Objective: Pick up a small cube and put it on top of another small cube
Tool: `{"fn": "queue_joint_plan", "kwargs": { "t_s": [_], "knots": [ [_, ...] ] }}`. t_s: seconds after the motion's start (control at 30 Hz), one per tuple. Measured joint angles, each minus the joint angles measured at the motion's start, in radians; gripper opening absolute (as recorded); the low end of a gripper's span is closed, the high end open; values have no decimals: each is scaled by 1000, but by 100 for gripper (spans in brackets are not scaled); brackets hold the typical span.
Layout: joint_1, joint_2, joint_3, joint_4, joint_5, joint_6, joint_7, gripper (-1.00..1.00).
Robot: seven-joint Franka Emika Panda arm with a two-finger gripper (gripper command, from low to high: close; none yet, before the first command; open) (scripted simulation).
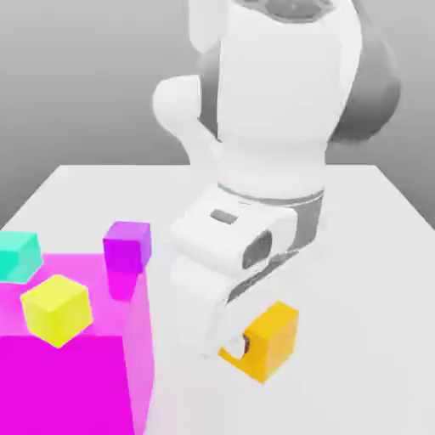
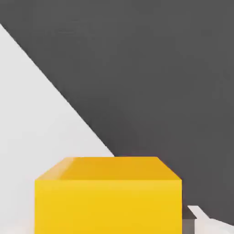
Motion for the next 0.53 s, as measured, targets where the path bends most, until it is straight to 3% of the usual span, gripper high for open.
{"fn": "queue_joint_plan", "kwargs": {
  "t_s": [0.1, 0.2, 0.23, 0.43, 0.53],
  "knots": [
    [-138, -57, -51, 70, 8, -133, -24, -100],
    [-300, -41, -7, 26, 17, -75, -35, -100],
    [-292, -34, 17, 7, 18, -49, -36, 100],
    [-241, -26, 29, -5, 17, -27, -36, 100],
    [-191, -51, 34, 45, 11, -101, -33, 100]
  ]
}}
